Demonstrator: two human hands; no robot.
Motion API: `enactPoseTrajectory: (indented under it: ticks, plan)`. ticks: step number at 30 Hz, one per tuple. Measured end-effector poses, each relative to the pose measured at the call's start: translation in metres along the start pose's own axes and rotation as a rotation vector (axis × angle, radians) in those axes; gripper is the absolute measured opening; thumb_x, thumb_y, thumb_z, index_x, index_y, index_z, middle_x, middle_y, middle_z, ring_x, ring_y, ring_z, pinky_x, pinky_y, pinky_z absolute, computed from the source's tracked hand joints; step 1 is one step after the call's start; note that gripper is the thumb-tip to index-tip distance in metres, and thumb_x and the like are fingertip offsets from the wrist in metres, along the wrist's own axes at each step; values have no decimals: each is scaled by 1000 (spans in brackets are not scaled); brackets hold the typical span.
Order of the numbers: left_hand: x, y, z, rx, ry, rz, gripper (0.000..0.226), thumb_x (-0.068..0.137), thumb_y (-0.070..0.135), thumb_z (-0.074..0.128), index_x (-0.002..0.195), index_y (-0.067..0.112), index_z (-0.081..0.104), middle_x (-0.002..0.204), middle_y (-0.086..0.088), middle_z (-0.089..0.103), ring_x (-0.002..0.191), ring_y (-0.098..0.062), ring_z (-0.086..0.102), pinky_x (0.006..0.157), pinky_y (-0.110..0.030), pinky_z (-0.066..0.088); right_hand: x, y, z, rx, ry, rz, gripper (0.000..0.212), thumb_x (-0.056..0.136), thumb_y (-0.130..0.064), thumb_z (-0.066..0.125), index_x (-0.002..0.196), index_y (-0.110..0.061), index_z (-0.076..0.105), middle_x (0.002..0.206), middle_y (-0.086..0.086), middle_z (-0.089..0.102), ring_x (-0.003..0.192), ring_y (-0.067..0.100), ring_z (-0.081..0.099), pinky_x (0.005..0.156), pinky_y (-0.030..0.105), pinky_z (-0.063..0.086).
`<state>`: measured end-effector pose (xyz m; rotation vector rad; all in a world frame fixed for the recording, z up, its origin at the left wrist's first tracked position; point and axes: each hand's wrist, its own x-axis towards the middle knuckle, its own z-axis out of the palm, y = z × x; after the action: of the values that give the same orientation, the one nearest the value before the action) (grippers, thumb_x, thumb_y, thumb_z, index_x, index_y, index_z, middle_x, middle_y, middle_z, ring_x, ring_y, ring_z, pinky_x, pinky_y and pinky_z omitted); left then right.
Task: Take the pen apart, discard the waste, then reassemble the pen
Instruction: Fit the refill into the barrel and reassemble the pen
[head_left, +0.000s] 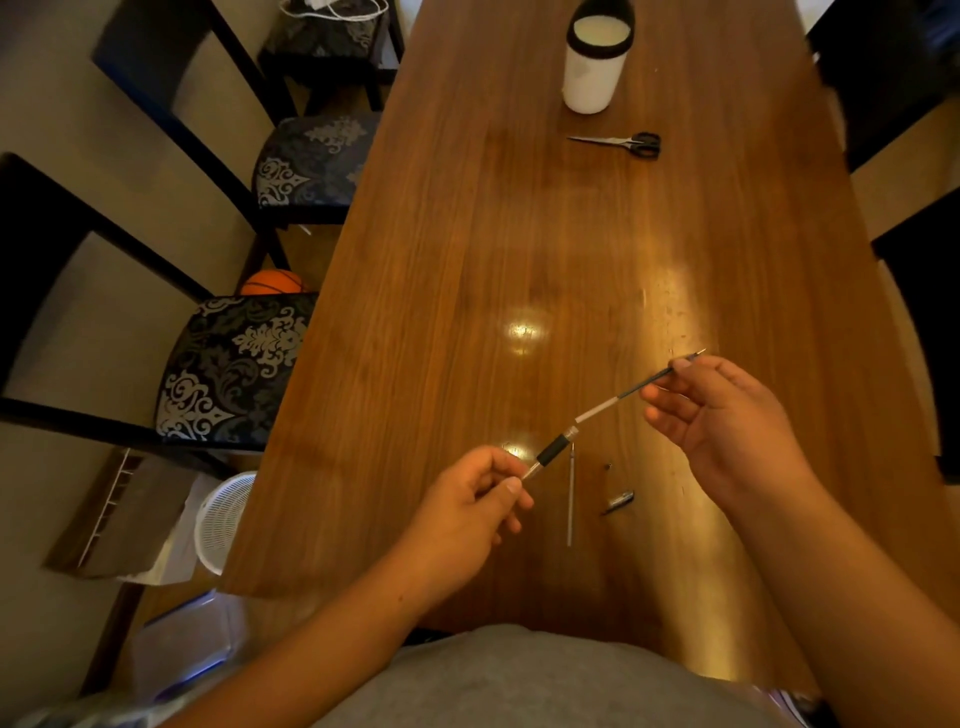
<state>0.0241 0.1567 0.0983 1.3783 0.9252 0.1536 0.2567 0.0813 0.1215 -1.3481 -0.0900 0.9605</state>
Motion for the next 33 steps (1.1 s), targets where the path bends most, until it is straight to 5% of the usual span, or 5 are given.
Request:
enactPoseTrajectory:
  ticks: [14, 24, 28, 33]
  plan:
    - [-15, -2, -1, -52, -24, 29, 23, 97, 10, 49, 96, 29, 61, 81, 11, 72, 64, -3, 61, 53, -15, 47, -16, 4, 1, -63, -29, 21, 16, 93, -9, 56, 79, -14, 63, 62, 1, 70, 59, 13, 70, 51, 23, 57]
    - [-17, -2, -1, 36, 22, 35, 24, 96, 16, 52, 91, 38, 62, 84, 12, 72, 59, 2, 58, 50, -10, 43, -29, 10, 12, -307, -129, -143, 33, 91, -5, 59, 68, -27, 65, 67, 4, 71, 60, 17, 69, 51, 24, 55]
    - [-15, -1, 4, 28, 25, 21, 22, 96, 15, 51, 92, 34, 62, 80, 15, 72, 57, 2, 56, 48, -10, 41, -36, 20, 17, -308, -149, -181, 14, 88, -3, 63, 91, -17, 65, 72, 7, 72, 61, 18, 70, 52, 24, 55]
    - [-14, 1, 4, 23, 30, 9, 21, 97, 15, 50, 93, 32, 62, 78, 14, 71, 57, 0, 57, 49, -10, 41, -42, 28, 20, -329, -206, -180, 13, 86, 0, 64, 91, -12, 67, 73, 5, 73, 65, 16, 70, 52, 22, 55]
